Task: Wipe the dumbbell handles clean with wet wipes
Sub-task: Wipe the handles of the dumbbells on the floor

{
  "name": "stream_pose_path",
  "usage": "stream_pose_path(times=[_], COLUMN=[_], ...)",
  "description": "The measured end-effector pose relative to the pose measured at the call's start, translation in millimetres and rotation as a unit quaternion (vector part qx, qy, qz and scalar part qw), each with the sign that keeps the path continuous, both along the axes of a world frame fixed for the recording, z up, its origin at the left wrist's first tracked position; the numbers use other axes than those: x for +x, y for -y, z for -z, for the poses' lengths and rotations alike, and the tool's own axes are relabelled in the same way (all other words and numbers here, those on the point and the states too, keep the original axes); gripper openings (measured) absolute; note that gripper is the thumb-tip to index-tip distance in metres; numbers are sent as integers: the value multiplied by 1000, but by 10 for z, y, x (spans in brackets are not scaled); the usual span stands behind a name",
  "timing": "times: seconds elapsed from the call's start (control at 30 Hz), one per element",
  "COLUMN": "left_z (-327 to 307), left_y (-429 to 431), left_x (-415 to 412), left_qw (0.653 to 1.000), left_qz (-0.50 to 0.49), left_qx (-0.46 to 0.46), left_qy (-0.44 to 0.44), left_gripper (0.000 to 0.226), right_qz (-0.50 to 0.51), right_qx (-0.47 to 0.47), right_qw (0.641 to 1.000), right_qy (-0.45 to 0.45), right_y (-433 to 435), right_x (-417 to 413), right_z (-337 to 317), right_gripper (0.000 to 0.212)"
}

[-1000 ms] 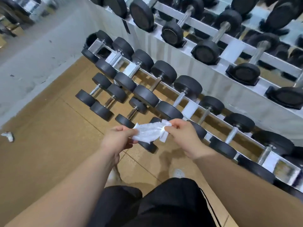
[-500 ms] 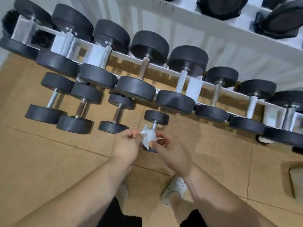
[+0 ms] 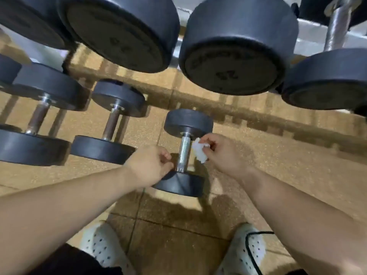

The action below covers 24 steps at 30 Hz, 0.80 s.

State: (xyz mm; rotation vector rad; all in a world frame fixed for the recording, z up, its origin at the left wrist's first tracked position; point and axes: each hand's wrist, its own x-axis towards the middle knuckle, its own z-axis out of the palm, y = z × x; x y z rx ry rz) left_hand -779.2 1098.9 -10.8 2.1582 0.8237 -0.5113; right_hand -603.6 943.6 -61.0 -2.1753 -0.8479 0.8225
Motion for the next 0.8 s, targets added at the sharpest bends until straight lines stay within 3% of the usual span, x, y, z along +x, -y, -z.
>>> stream_pose_path(times=[0.13, 0.2, 0.3, 0.4, 0.57, 0.7, 0.8], left_z=[439, 604, 733, 847, 1058, 1112, 1124], left_y=[-242, -290, -316, -284, -194, -214, -214], left_x=[190, 237, 181, -7, -122, -129, -128], left_qw=[994, 990, 990, 991, 996, 996, 997], left_qz=[67, 75, 48, -17, -9, -19, -28], left_qx=[42, 64, 21, -64, -4, 0, -3], left_qy=[-80, -98, -129, -117, -85, -88, -74], left_gripper=[82, 92, 89, 88, 53, 51, 51], right_qz=[-49, -92, -176, -191, -174, -173, -217], right_qx=[3, -10, -40, -64, -40, -42, 10], right_qw=[991, 986, 973, 968, 974, 967, 964], right_qy=[123, 141, 146, 148, 142, 184, 151], right_y=[-163, -239, -270, -303, -450, -303, -107], right_x=[217, 144, -20, -63, -35, -72, -148], right_z=[725, 950, 1131, 1170, 1302, 1380, 1435], right_gripper=[26, 28, 28, 18, 18, 29, 39])
